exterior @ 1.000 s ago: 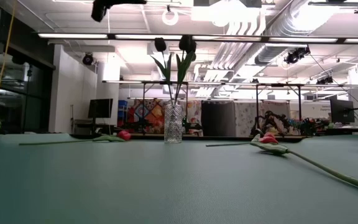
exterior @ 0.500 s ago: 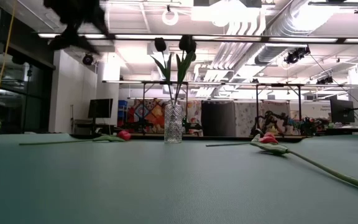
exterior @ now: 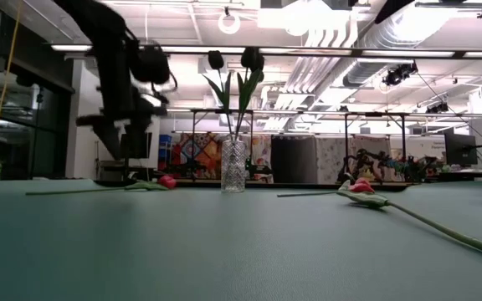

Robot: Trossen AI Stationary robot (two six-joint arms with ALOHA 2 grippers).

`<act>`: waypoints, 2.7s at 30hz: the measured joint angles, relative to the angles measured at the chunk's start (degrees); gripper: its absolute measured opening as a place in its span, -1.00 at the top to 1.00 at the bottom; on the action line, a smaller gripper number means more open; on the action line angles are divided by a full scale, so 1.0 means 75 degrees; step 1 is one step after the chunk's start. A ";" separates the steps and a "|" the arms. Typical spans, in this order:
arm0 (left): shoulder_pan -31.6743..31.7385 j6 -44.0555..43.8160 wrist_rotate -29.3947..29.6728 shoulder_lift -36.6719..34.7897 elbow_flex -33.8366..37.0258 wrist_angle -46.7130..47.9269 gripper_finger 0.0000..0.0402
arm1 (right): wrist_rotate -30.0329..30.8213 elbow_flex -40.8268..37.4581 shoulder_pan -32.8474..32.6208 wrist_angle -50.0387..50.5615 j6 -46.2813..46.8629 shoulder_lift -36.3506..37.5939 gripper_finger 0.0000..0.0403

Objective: Sort flowers into vase by color
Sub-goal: Put the top left red tulip into the bottom transparent vase

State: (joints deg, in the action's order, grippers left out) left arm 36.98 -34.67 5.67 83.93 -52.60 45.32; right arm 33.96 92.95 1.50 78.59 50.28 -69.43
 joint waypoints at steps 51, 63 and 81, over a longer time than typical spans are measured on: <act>-0.0240 0.1290 0.0037 -0.2295 0.0012 -0.1803 1.00 | -0.1012 0.0000 0.0678 -0.1440 -0.0354 0.0055 -0.70; -0.4011 0.0185 0.1910 -0.5597 0.0009 -0.1805 1.00 | -0.1802 0.0000 0.0675 -0.1503 -0.1382 0.0055 -0.70; -0.9616 0.0659 0.3154 -0.6309 0.2980 -0.8153 1.00 | -0.2103 0.0000 0.0675 -0.1716 -0.1306 0.0055 -0.70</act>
State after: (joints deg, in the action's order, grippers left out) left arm -35.14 -29.73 29.33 36.61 -30.25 -15.83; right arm 18.19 92.95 6.57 65.72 40.49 -69.01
